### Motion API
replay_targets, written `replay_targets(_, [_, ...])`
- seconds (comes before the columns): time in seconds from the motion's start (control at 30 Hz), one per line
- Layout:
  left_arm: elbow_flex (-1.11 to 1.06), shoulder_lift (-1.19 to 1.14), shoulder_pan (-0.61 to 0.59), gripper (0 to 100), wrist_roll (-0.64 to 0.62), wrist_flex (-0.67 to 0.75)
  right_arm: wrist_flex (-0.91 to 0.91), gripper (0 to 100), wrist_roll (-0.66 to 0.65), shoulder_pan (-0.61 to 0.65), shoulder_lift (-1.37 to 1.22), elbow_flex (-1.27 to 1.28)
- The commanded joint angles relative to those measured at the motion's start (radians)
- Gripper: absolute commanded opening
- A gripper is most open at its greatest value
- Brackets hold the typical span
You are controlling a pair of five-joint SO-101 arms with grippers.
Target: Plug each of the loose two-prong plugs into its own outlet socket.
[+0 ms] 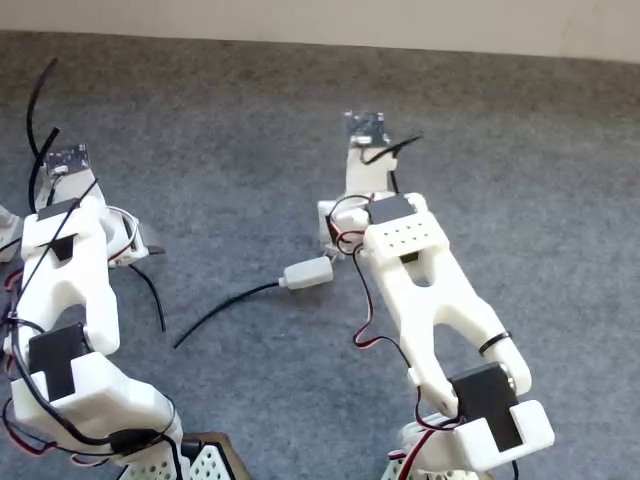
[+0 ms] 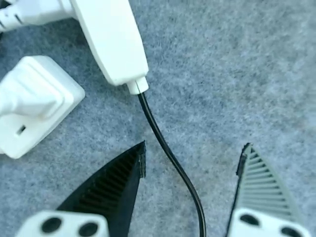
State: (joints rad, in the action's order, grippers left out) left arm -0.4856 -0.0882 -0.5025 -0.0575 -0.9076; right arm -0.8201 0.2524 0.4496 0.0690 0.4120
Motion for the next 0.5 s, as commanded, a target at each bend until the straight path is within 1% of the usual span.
replay_targets(0.0, [0.004,0.005,0.019,31,-0.002,0.011,0.084,25.9,0.058,0.008,0.004,0.001])
replay_targets(0.07, [0.004,0.005,0.019,31,-0.002,0.011,0.130,25.9,0.058,0.010,-0.021,0.015])
replay_targets(0.17, [0.004,0.005,0.019,31,-0.002,0.011,0.156,25.9,0.058,0.013,-0.137,0.005])
replay_targets(0.3, [0.004,0.004,0.024,31,-0.002,0.011,0.113,25.9,0.058,0.013,-0.298,-0.122])
replay_targets(0.47, [0.002,0.004,0.025,31,-0.002,0.011,0.068,25.5,0.058,0.013,-0.386,-0.229])
